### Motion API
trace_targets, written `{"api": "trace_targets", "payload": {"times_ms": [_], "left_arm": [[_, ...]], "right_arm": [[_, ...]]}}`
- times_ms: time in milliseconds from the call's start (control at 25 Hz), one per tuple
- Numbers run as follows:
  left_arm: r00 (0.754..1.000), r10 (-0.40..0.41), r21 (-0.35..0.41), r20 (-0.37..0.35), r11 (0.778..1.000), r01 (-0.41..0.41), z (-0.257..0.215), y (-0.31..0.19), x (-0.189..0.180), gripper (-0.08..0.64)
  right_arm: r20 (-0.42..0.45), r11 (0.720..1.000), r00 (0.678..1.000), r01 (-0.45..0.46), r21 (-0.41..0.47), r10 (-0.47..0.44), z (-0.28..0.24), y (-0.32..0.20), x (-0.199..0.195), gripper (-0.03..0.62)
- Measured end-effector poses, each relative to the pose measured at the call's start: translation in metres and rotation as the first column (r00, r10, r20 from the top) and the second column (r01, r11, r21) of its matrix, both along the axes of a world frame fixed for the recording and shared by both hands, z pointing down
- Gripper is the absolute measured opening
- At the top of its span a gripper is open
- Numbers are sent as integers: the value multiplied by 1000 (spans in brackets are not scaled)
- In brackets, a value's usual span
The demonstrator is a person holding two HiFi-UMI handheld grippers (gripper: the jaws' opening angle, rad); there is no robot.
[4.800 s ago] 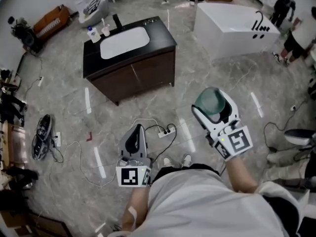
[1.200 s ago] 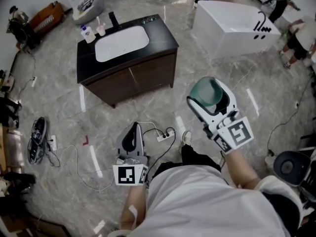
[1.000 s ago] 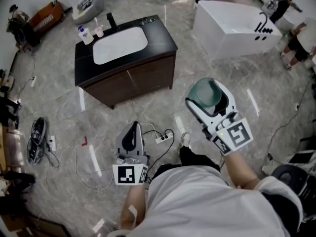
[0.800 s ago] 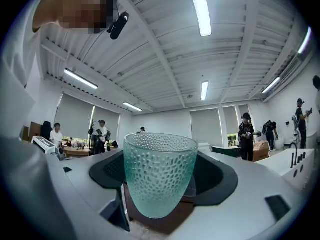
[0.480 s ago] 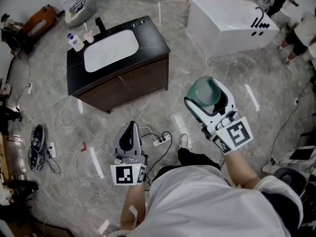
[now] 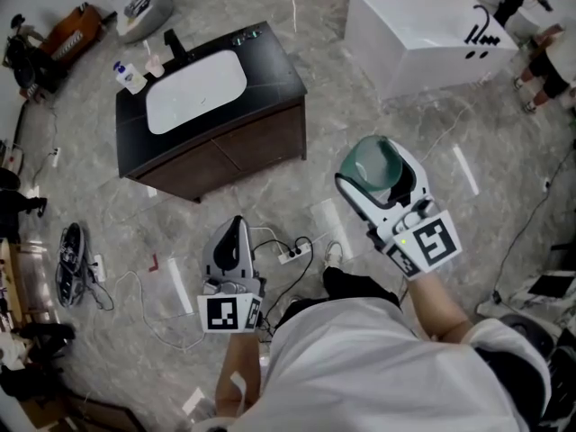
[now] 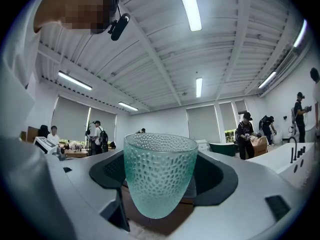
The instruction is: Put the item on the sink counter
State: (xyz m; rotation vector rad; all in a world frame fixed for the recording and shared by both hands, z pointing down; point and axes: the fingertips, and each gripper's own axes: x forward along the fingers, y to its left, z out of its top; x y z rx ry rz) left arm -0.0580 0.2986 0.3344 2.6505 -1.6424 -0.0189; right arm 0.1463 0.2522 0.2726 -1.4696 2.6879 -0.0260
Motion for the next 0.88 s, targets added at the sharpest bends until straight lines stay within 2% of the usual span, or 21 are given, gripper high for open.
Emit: {"api": "trace_targets", "payload": {"times_ms": [480,880], "left_arm": [[990,-136,-16,22,990,137,-7,-36,26,2],[978,-202,12,53,979,201,-22,-38,35,2]], "right_arm": [[50,993,992,116,-5,-115,6,-56,29,403],[91,978,974,206,14,-206,5,-62,27,403]]}}
